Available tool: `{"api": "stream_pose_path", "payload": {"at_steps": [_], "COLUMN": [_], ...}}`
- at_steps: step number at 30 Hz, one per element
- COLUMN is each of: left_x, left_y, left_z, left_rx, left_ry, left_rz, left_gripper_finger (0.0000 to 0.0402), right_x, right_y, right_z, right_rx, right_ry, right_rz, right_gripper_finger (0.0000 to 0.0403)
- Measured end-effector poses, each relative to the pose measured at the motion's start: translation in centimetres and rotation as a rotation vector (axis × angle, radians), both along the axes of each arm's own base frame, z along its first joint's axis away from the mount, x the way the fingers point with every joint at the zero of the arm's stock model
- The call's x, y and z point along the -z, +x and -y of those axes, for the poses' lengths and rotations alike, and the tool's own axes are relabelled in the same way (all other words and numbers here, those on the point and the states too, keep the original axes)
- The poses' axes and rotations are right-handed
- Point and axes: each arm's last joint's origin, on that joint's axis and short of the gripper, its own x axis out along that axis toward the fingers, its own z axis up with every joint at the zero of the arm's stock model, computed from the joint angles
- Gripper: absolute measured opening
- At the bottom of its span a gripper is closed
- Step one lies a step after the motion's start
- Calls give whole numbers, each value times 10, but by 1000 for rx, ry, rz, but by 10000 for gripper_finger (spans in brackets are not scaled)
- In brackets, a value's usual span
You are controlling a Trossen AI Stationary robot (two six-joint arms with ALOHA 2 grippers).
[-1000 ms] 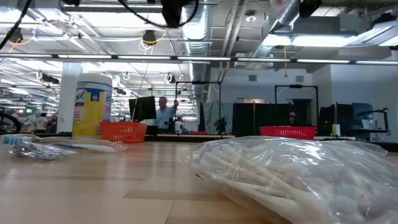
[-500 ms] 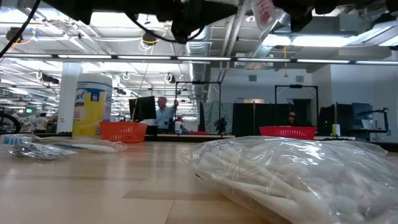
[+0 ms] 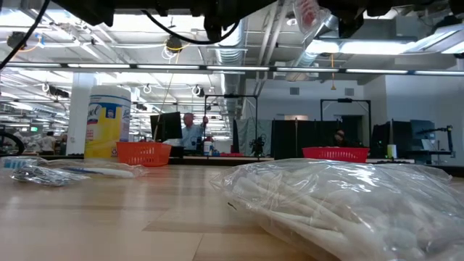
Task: Pick & Place Travel size toiletries
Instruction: Put the right red toothbrush into the orange bin
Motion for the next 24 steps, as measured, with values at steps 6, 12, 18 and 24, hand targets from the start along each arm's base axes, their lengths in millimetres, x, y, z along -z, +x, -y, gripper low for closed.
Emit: {"api": "stream_pose_path", "payload": {"at_steps": [6,12,18,24], "left_x": [-4,-6,-7,-7], "left_y": [1,1,1,2], "left_z": [-4,-3,-3,-7], "left_rx": [-5,15,43,32], "left_ry": [-12,-5,-3,-4], "left_rz": [37,63,68,67], "left_gripper_finger": [217,214,214,214], "right_x": [0,0,0,0], "right_y": [0,1,7,9], "right_z": [1,2,12,15], "right_rx": [3,9,49,60], "right_ry": [-2,-2,28,29], "right_rz": [-3,-3,7,7], "right_gripper_finger": [9,10,10,10]}}
